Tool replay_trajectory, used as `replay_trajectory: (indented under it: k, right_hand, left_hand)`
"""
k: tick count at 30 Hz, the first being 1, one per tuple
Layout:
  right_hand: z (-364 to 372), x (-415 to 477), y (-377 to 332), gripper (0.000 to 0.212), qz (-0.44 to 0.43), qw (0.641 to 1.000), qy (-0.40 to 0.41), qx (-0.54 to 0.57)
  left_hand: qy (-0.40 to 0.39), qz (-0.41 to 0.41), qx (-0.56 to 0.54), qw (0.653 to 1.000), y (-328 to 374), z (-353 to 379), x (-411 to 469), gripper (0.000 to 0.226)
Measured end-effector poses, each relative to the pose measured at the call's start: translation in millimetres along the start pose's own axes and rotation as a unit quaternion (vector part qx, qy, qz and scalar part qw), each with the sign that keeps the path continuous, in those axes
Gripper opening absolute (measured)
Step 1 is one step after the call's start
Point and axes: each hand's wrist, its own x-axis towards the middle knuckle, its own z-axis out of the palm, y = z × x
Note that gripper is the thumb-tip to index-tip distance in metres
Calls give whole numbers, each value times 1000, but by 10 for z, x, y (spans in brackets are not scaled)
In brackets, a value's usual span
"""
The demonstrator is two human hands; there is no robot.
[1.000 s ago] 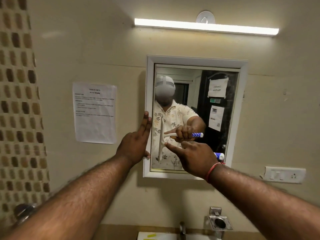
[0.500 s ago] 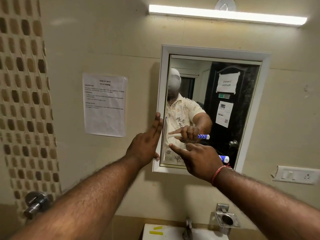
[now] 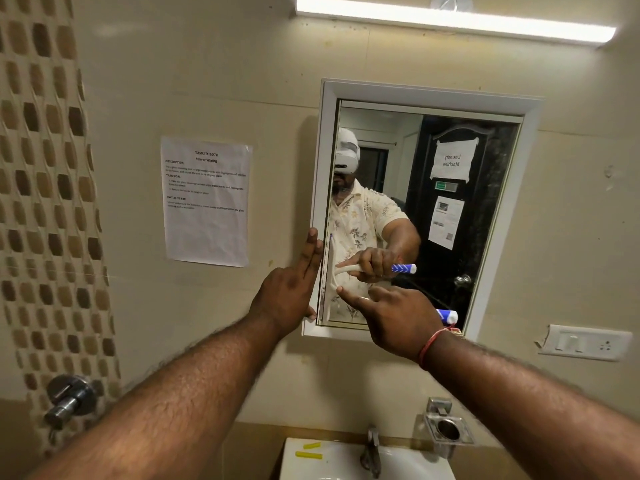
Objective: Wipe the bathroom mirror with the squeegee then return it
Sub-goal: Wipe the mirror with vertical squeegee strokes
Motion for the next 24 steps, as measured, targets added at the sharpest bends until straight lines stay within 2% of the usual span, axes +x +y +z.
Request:
replay_trajectory:
  k: [10, 24]
  right_hand:
    - [-1, -110, 192, 67, -3, 1000, 3, -21]
    - [-201, -880, 935, 75, 39, 998, -11, -40]
  left_hand:
    - [-10, -19, 30, 999, 36, 53, -37, 171]
    - [-13, -30, 46, 998, 91, 107, -104, 166]
